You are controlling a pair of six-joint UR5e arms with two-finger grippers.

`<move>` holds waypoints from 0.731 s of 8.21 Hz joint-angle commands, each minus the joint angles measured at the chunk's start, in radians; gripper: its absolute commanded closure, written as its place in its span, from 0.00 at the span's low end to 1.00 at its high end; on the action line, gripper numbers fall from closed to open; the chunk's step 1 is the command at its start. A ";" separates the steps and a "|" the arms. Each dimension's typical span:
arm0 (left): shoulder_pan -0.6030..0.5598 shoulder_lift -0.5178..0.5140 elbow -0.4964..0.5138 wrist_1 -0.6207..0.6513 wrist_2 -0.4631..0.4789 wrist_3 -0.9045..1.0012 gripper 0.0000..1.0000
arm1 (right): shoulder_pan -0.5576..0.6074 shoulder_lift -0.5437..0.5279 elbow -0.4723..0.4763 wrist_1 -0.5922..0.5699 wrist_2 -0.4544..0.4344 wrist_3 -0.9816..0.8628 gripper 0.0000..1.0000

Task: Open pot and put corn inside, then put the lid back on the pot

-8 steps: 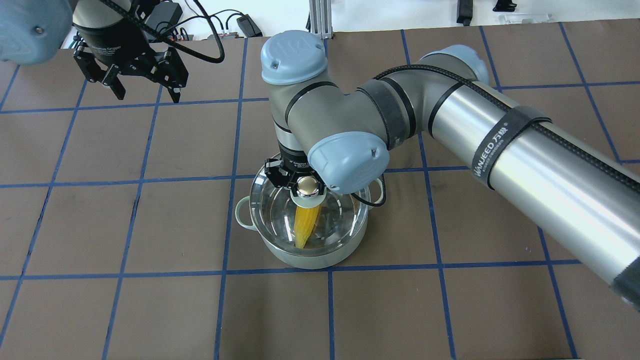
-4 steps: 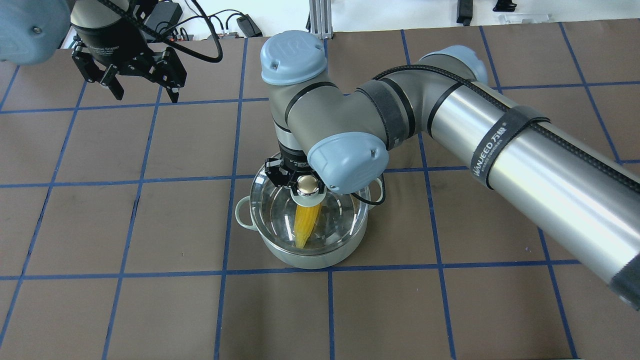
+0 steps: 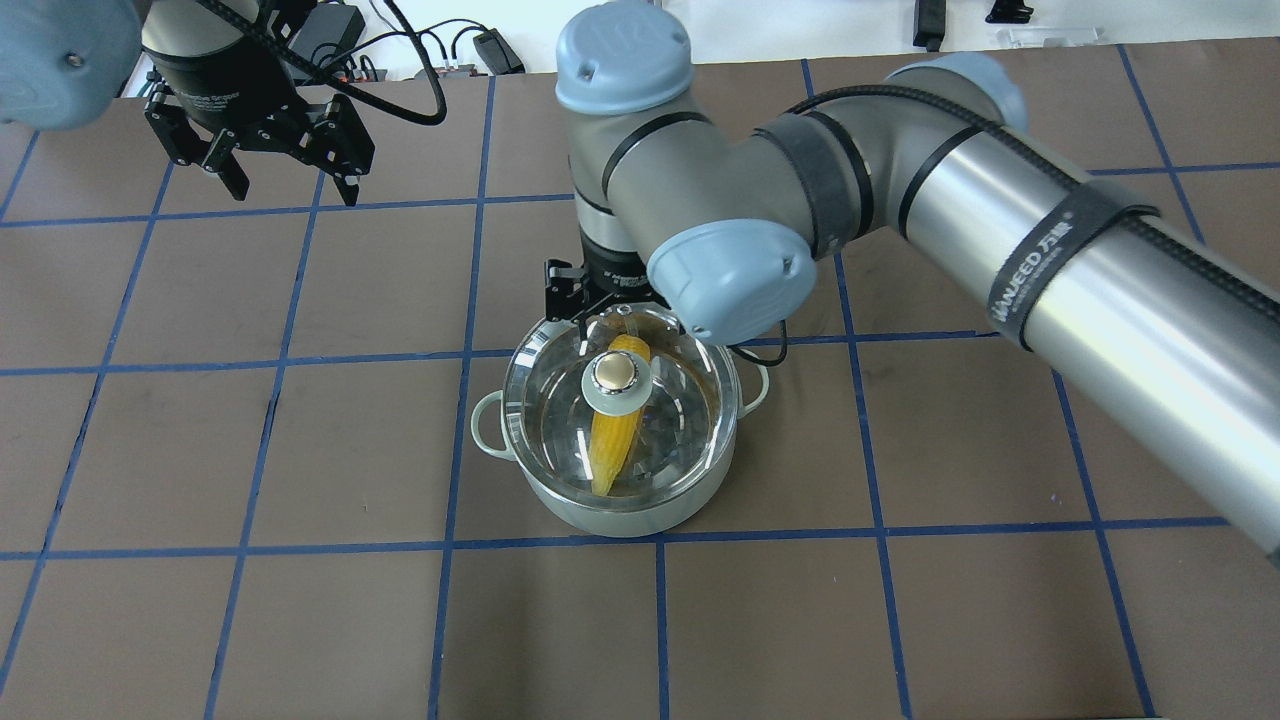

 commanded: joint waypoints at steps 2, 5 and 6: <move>0.000 0.003 0.002 0.000 -0.005 0.001 0.00 | -0.210 -0.173 -0.039 0.087 -0.008 -0.318 0.00; -0.006 0.011 0.012 0.000 -0.043 0.001 0.00 | -0.432 -0.285 -0.107 0.248 -0.027 -0.527 0.00; -0.011 0.043 0.011 -0.008 -0.106 0.001 0.00 | -0.469 -0.290 -0.105 0.251 -0.045 -0.580 0.00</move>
